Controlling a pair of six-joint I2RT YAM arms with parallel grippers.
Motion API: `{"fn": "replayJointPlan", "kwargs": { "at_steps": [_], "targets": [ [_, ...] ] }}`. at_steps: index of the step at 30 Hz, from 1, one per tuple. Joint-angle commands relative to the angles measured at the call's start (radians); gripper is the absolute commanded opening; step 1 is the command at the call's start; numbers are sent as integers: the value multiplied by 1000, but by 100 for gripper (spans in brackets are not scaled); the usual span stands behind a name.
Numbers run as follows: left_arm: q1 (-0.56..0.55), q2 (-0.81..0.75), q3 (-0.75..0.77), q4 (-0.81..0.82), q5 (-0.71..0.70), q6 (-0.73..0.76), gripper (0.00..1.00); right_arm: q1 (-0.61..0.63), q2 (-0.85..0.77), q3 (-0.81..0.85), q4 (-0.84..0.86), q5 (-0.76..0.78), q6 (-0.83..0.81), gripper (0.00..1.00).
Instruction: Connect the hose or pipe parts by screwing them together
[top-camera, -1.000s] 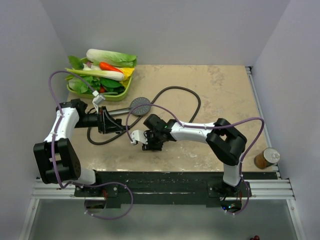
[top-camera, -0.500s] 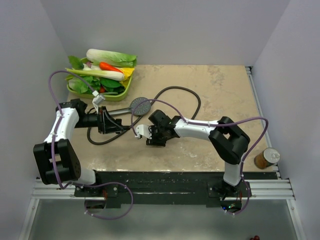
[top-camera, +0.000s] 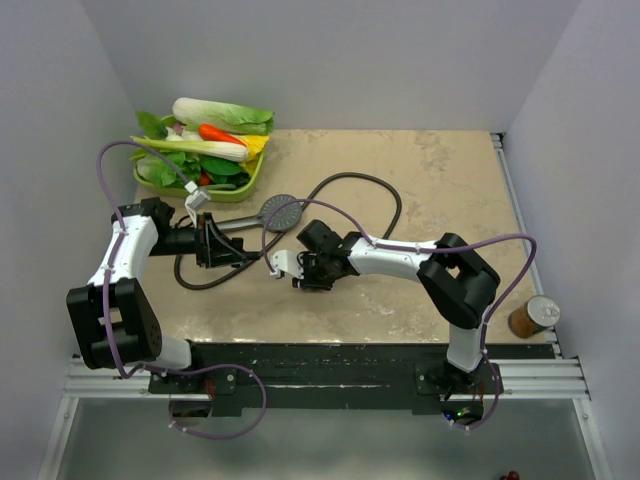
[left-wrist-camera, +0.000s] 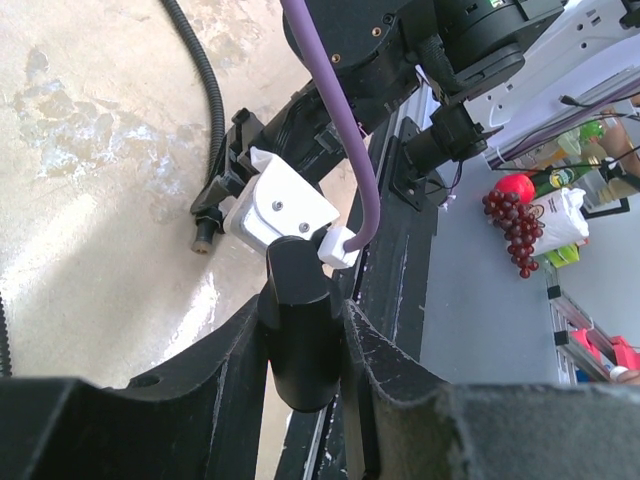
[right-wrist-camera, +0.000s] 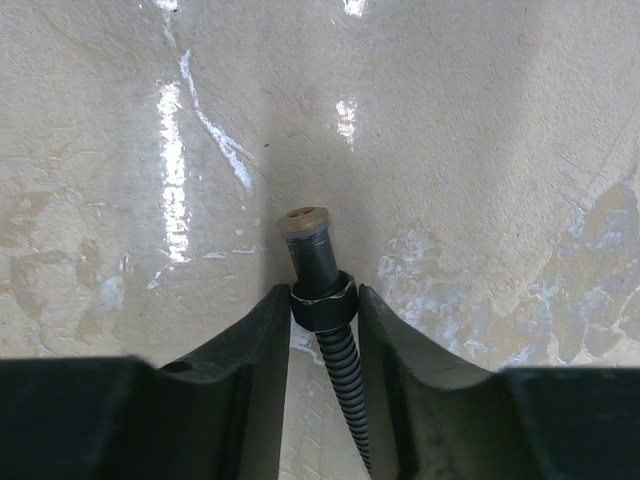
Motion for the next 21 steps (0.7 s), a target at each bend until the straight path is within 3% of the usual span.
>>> {"fn": "replayJointPlan", "kwargs": {
  "at_steps": [1,6,9,18,21],
  "targets": [
    [-2,-31,33,-17,35,34,0,4,25,38,-21,-43,-7,27],
    [-2,-24,36,-15,34,39,0,36,7,40,5,-54,-6,10],
    [-2,-24,37,-15,26,39,0,55,-65,10,74,-75,20,5],
    [-3,-41,43,-15,8,51,0,58,-354,-149,361,-152,282,4],
    [-6,-47,45,-15,6,59,0,56,-455,-253,575,-213,428,5]
  ]
}}
